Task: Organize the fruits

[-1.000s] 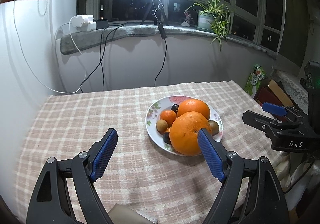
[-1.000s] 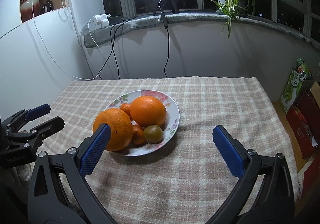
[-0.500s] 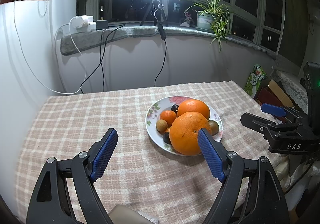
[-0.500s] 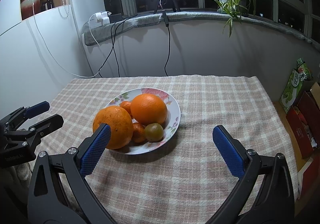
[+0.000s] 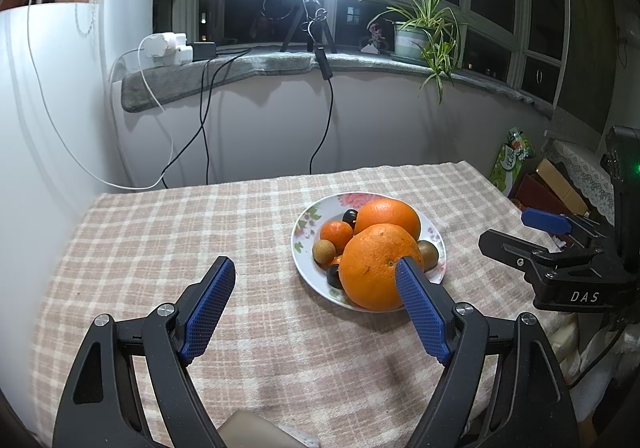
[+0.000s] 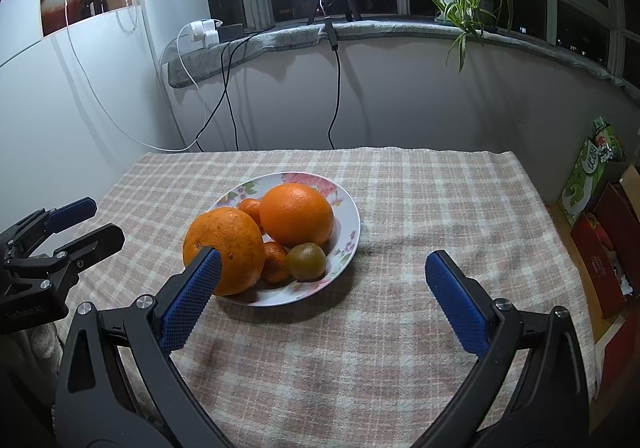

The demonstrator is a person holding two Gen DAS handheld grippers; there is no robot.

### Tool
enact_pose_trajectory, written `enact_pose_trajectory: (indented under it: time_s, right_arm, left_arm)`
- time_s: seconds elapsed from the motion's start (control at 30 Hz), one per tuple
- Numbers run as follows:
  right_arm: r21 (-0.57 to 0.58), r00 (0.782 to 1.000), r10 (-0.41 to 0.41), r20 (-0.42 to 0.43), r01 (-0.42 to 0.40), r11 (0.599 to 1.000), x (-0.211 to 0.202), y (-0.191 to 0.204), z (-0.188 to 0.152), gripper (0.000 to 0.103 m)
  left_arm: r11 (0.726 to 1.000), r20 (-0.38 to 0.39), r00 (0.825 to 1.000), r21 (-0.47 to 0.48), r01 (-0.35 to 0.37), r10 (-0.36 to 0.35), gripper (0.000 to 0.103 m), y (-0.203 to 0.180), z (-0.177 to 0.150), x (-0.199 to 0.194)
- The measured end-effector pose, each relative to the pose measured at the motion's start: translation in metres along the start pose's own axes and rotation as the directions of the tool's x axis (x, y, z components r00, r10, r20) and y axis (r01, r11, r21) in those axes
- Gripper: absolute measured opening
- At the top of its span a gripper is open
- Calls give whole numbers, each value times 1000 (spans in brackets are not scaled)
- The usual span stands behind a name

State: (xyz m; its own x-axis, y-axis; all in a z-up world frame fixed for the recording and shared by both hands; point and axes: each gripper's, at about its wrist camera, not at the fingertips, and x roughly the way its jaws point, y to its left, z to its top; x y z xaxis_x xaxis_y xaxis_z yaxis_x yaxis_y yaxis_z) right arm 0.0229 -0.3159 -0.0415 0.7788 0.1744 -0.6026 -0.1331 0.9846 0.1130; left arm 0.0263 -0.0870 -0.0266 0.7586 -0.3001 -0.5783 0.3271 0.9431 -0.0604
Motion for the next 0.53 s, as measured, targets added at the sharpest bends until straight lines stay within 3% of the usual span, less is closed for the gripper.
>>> enact_pose_trajectory:
  time_s: [0.53]
  right_arm:
    - [-19,1000,1,-21,-2,1000,8,-3,0,103]
  left_arm:
    - [1000,2,1000,6,-5,5,82,4,-1,4]
